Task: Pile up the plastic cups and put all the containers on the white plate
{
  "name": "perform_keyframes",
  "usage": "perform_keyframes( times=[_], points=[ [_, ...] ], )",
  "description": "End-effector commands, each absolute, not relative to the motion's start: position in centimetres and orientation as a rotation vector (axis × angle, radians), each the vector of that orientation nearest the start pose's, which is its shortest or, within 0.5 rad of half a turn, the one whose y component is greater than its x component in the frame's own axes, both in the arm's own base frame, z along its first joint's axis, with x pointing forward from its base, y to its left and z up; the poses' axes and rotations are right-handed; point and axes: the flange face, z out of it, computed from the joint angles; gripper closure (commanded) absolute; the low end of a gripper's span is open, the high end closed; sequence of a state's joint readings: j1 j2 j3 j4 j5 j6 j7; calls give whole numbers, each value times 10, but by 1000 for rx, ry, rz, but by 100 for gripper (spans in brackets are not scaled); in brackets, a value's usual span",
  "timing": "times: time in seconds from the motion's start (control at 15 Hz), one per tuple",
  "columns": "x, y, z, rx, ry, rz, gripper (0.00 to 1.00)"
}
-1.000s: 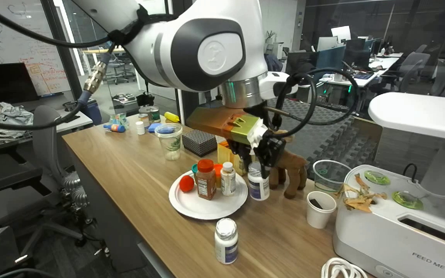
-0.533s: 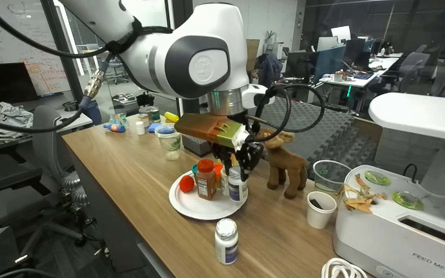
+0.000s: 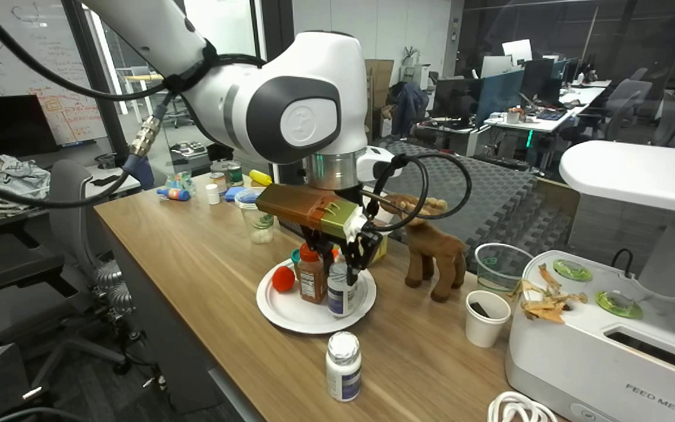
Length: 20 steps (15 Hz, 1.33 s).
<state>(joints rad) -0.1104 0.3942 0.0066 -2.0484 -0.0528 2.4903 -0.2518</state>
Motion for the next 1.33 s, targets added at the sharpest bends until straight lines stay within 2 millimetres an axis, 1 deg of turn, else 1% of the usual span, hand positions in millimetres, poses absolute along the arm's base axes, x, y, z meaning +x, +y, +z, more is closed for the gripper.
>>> perform_keyframes(
  times=[0.0,0.07,0.13,0.2,0.33,0.4,0.47,0.6,0.8,1.07,1.27],
  points=[
    [601,-59,248,-3131,-335,-48,79],
    [601,-59,246,-3126,-342,-38,65],
    [600,-60,246,-3130,-339,-43,30],
    [599,-62,248,-3134,-334,-52,29],
    [596,-69,254,-3151,-309,-76,16],
    [594,-74,259,-3159,-290,-91,7],
    [591,-81,265,-3172,-268,-116,1],
    [585,-94,279,-3194,-215,-164,0],
    [568,-119,295,-3219,-97,-197,0],
    [539,-144,303,-3239,38,-173,0],
    [521,-152,304,-3227,79,-106,0]
  ],
)
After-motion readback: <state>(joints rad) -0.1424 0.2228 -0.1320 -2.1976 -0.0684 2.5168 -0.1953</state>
